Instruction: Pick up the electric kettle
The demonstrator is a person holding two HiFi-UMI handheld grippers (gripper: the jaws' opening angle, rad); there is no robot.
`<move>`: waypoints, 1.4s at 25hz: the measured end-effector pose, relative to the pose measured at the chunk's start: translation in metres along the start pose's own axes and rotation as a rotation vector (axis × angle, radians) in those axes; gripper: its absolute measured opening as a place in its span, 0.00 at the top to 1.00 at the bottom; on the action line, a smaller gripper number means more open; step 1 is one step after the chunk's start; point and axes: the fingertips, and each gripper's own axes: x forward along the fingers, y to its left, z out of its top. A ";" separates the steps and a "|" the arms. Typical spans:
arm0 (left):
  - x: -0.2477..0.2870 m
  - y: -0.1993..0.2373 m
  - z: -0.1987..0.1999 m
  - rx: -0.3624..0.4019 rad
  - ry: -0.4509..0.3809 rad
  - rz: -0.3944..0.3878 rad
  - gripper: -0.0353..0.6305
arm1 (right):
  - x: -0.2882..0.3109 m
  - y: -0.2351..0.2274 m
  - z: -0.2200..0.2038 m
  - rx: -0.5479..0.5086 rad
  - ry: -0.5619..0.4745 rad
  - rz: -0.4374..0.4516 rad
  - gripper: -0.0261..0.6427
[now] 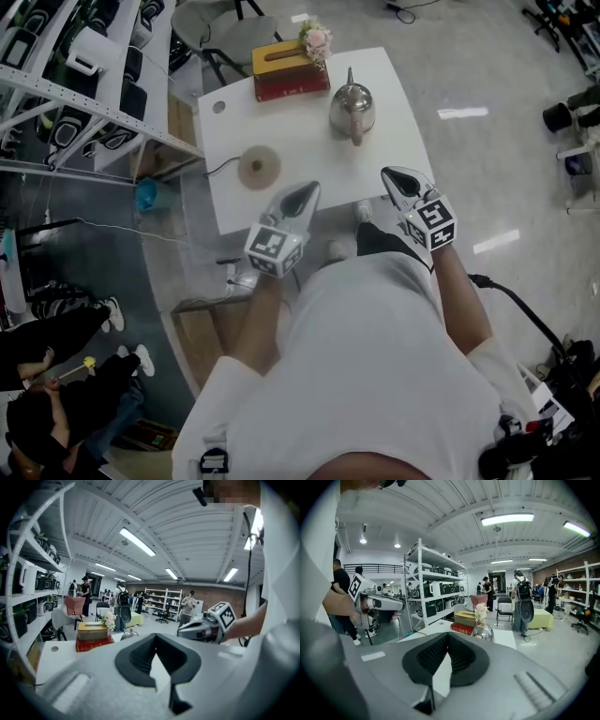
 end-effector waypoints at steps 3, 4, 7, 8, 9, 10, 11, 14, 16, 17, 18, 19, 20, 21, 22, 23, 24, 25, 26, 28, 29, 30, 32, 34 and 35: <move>-0.005 -0.006 0.001 0.006 -0.002 0.006 0.94 | -0.007 0.003 0.001 0.006 -0.005 -0.002 0.96; -0.005 -0.008 0.001 0.007 -0.003 0.009 0.94 | -0.009 0.003 0.001 0.005 -0.005 -0.001 0.96; -0.006 -0.013 0.002 0.002 -0.005 0.023 0.94 | -0.014 0.001 0.002 -0.001 -0.005 0.008 0.96; -0.006 -0.015 0.002 -0.001 -0.006 0.028 0.94 | -0.016 0.001 0.003 -0.003 -0.006 0.011 0.96; -0.006 -0.016 0.002 -0.004 -0.007 0.034 0.94 | -0.017 0.001 0.004 -0.004 -0.006 0.016 0.96; -0.006 -0.018 0.002 -0.006 -0.008 0.040 0.94 | -0.019 0.000 0.004 -0.004 -0.008 0.021 0.96; -0.005 -0.020 0.002 -0.008 -0.009 0.047 0.94 | -0.021 -0.001 0.005 -0.005 -0.011 0.028 0.96; -0.001 -0.029 0.004 -0.008 -0.015 0.072 0.94 | -0.030 -0.005 0.007 -0.010 -0.023 0.051 0.96; 0.002 -0.035 0.006 -0.007 -0.019 0.093 0.94 | -0.037 -0.010 0.008 -0.012 -0.028 0.065 0.96; 0.003 -0.038 0.008 -0.009 -0.022 0.105 0.94 | -0.040 -0.012 0.008 -0.012 -0.031 0.070 0.96; 0.004 -0.041 0.009 -0.012 -0.027 0.116 0.94 | -0.042 -0.014 0.009 -0.008 -0.035 0.075 0.96; 0.005 -0.044 0.010 -0.016 -0.032 0.126 0.94 | -0.045 -0.016 0.009 -0.003 -0.039 0.078 0.96; 0.006 -0.047 0.011 -0.020 -0.037 0.134 0.94 | -0.049 -0.018 0.010 0.003 -0.045 0.082 0.96; 0.008 -0.051 0.012 -0.022 -0.041 0.140 0.94 | -0.052 -0.021 0.011 0.008 -0.051 0.084 0.96; 0.010 -0.054 0.013 -0.024 -0.044 0.146 0.94 | -0.055 -0.023 0.011 0.011 -0.056 0.086 0.96; 0.012 -0.057 0.013 -0.025 -0.046 0.151 0.94 | -0.058 -0.024 0.011 0.011 -0.060 0.088 0.96; 0.013 -0.059 0.014 -0.025 -0.047 0.156 0.94 | -0.060 -0.026 0.011 0.010 -0.064 0.090 0.96; 0.015 -0.062 0.014 -0.024 -0.049 0.160 0.94 | -0.062 -0.026 0.011 0.009 -0.067 0.093 0.96; 0.015 -0.063 0.014 -0.024 -0.049 0.163 0.94 | -0.063 -0.026 0.011 0.008 -0.070 0.097 0.96; 0.016 -0.066 0.015 -0.024 -0.052 0.170 0.94 | -0.066 -0.026 0.012 0.008 -0.074 0.103 0.96; 0.015 -0.067 0.016 -0.023 -0.054 0.173 0.94 | -0.067 -0.026 0.012 0.008 -0.076 0.107 0.96; 0.015 -0.069 0.017 -0.022 -0.055 0.177 0.94 | -0.069 -0.025 0.012 0.007 -0.079 0.111 0.96; 0.016 -0.072 0.018 -0.018 -0.059 0.187 0.94 | -0.072 -0.026 0.011 0.004 -0.083 0.120 0.96; 0.017 -0.074 0.018 -0.016 -0.061 0.195 0.94 | -0.074 -0.026 0.009 0.004 -0.083 0.125 0.96; 0.017 -0.074 0.018 -0.015 -0.061 0.198 0.94 | -0.075 -0.027 0.009 0.004 -0.083 0.126 0.96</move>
